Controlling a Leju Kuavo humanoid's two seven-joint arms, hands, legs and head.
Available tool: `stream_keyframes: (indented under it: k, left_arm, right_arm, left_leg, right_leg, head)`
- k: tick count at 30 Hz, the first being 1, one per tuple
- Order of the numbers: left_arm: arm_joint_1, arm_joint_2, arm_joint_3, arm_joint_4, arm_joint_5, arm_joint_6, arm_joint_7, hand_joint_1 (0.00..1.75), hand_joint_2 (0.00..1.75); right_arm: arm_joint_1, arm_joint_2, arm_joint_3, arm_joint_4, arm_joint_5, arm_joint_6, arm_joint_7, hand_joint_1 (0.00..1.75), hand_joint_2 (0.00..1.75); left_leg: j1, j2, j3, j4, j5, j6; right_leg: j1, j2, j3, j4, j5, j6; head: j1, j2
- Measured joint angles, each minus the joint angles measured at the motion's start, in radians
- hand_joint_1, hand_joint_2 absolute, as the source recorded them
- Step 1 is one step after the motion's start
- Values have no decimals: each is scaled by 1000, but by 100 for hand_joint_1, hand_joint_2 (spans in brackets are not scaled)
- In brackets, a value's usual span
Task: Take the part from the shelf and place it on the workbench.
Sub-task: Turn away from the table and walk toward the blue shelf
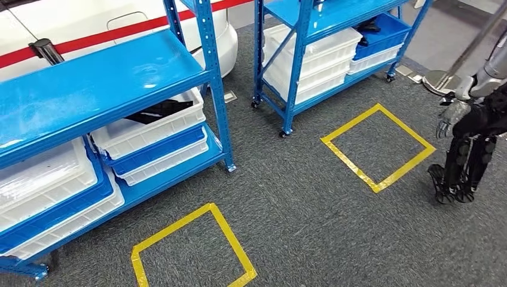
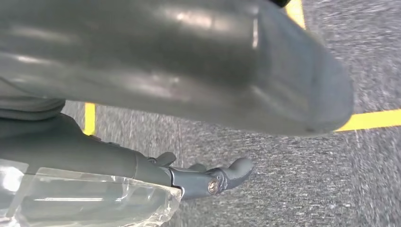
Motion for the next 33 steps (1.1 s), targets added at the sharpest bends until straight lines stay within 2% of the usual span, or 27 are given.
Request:
stream_keyframes:
  k: [1, 2, 3, 4, 5, 6, 7, 8, 9, 11, 13, 14, 15, 16, 17, 18, 19, 20, 22, 24, 25, 26, 28, 30, 31, 32, 33]
  left_arm:
    - [2, -1, 0, 0, 1, 0, -3, 0, 0]
    - [3, -2, 0, 0, 2, 0, -6, 0, 0]
    - [4, -2, 0, 0, 2, 0, -8, 0, 0]
    - [5, -2, 0, 0, 3, 0, -10, 0, 0]
    - [4, -2, 0, 0, 3, 0, -12, 0, 0]
    - [5, -2, 0, 0, 3, 1, -13, 0, 0]
    - [6, -2, 0, 0, 3, 1, -13, 0, 0]
    - [7, -2, 0, 0, 3, 2, -13, 0, 0]
    - [9, -2, 0, 0, 3, 2, -13, 0, 0]
    - [11, -1, 0, 0, 3, 2, -14, 0, 0]
    - [9, -2, 0, 1, 4, 2, -14, 0, 0]
    - [8, -2, 0, 1, 6, 2, -15, 0, 0]
    - [8, -3, 0, 1, 8, 2, -16, 0, 0]
    - [8, -3, 0, 1, 10, 2, -18, 0, 0]
    - [9, -4, 0, 1, 11, 2, -21, 0, 0]
    - [9, -4, 0, 0, 10, 1, -25, 0, 0]
    - [8, -4, 0, 0, 8, 1, -29, 0, 0]
    - [6, -3, 0, 0, 5, 1, -31, 0, 0]
    - [1, -3, 0, 0, 3, 2, -34, 0, 0]
    - [0, -5, 0, 0, 3, 3, -36, 0, 0]
    - [1, -6, 0, 0, 3, 3, -37, 0, 0]
    - [1, -8, 0, 0, 3, 3, -38, 0, 0]
    - [-2, -10, 0, 0, 4, 3, -41, 0, 0]
    - [-4, -11, 0, 0, 4, 2, -43, 0, 0]
    - [-3, -11, 0, 1, 6, 2, -44, 0, 0]
    - [-2, -11, 0, 1, 8, 2, -45, 0, 0]
    - [-1, -12, 0, 1, 9, 3, -47, 0, 0]
  right_arm:
    - [1, -3, 0, 0, 0, 0, 1, 0, 0]
    - [1, -4, 0, 0, 1, 0, 2, 0, 0]
    - [1, -6, 0, 0, 2, 0, 2, 0, 0]
    - [0, -5, 0, 0, 2, 1, 3, 0, 0]
    - [-1, -5, 0, 1, 3, 1, 4, 0, 0]
    - [-2, -4, 0, 1, 3, 2, 5, 0, 0]
    - [-3, -3, 0, 1, 3, 2, 6, 0, 0]
    - [-5, -3, 0, 1, 3, 2, 6, 0, 0]
    - [-5, -2, 1, 1, 3, 2, 6, 0, 0]
    - [-4, 1, 1, 1, 3, 2, 6, 0, 0]
    - [-2, 2, 1, 1, 3, 2, 6, 0, 0]
    - [-1, 1, 1, 1, 3, 2, 7, 0, 0]
    - [-1, 1, 1, 1, 3, 2, 7, 0, 0]
    - [-2, 0, 1, 1, 3, 2, 7, 0, 0]
    - [-3, 0, 1, 1, 3, 2, 7, 0, 0]
    - [-4, 1, 1, 1, 3, 2, 7, 0, 0]
    - [-4, 2, 1, 1, 3, 2, 7, 0, 0]
    - [-4, 4, 1, 1, 3, 2, 7, 0, 0]
    - [-4, 7, 1, 0, 3, 2, 7, 0, 0]
    - [-6, 10, 1, 0, 5, 2, 6, 0, 0]
    - [-7, 10, 2, 0, 6, 2, 6, 0, 0]
    - [-8, 10, 2, 0, 7, 2, 6, 0, 0]
    - [-8, 8, 3, 0, 9, 3, 5, 0, 0]
    - [-5, 5, 3, 0, 10, 4, 5, 0, 0]
    - [-4, 2, 3, 0, 10, 4, 5, 0, 0]
    - [-4, 0, 4, 0, 11, 4, 5, 0, 0]
    - [-5, -1, 4, 0, 12, 5, 4, 0, 0]
  left_leg:
    - [3, -18, 1, 2, -2, -7]
    - [8, -34, 1, 7, -5, -15]
    - [13, -48, 0, 15, -11, -26]
    - [15, -61, -3, 26, -19, -39]
    - [16, -71, -8, 37, -27, -50]
    - [16, -78, -14, 46, -33, -59]
    - [17, -84, -18, 51, -37, -65]
    - [21, -89, -20, 54, -38, -68]
    - [24, -85, -22, 57, -39, -71]
    - [27, -38, -45, 108, -66, -78]
    - [26, 20, -109, 232, -125, -84]
    - [27, 30, -148, 301, -151, -85]
    - [27, 34, -178, 350, -163, -84]
    - [27, 36, -190, 362, -156, -80]
    - [25, 37, -181, 337, -131, -74]
    - [21, 47, -153, 276, -94, -63]
    - [13, 69, -116, 203, -60, -48]
    - [5, 92, -85, 143, -40, -35]
    - [-10, 120, -59, 87, -32, -20]
    - [-10, 97, -53, 74, -31, -16]
    - [-7, 84, -45, 60, -25, -15]
    - [-3, 70, -36, 46, -18, -12]
    - [2, 43, -25, 30, -9, -9]
    - [3, 13, -25, 29, -9, -9]
    - [4, -3, -25, 30, -10, -11]
    - [5, -19, -23, 31, -12, -14]
    - [8, -34, -21, 33, -15, -18]
  right_leg:
    - [-7, 1, -8, -4, 14, 14]
    - [-15, 3, 4, -49, 44, 31]
    - [-25, 11, 31, -121, 80, 49]
    - [-29, 25, 54, -180, 108, 59]
    - [-32, 38, 71, -222, 124, 58]
    - [-33, 49, 79, -239, 129, 51]
    - [-28, 52, 78, -234, 127, 37]
    - [-29, 46, 81, -234, 127, 25]
    - [-28, 38, 82, -234, 128, 18]
    - [-27, 21, 87, -235, 126, 4]
    - [-21, -1, 90, -236, 121, -7]
    - [-17, -14, 91, -236, 119, -10]
    - [-13, -26, 92, -235, 116, -13]
    - [-10, -38, 93, -235, 113, -15]
    - [-6, -49, 97, -236, 110, -17]
    - [-2, -60, 102, -236, 107, -18]
    - [1, -70, 107, -237, 103, -18]
    - [6, -80, 112, -238, 99, -17]
    - [9, -100, 118, -241, 92, -10]
    - [11, -119, 124, -247, 88, -1]
    - [12, -108, 126, -243, 84, 2]
    - [13, -86, 119, -223, 74, 3]
    - [9, -24, 66, -117, 30, -1]
    - [2, -2, -11, 13, -12, 1]
    - [-2, 0, -34, 41, -13, 10]
    - [-6, 1, -37, 27, 4, 22]
    - [-11, 5, -18, -27, 37, 37]
  head:
    - [0, 0]
    - [0, 0]
    - [0, 0]
    - [3, 0]
    - [6, 0]
    - [6, 0]
    - [6, 0]
    - [4, 0]
    - [2, 0]
    - [-3, 0]
    - [-9, 0]
    - [-9, 0]
    - [-10, 0]
    - [-10, 0]
    - [-10, 0]
    - [-10, 0]
    - [-10, 0]
    - [-9, 0]
    - [-8, 0]
    - [-8, 0]
    - [-7, 0]
    - [-5, 0]
    - [-1, 0]
    - [0, 0]
    - [0, 0]
    - [0, 0]
    - [0, 0]
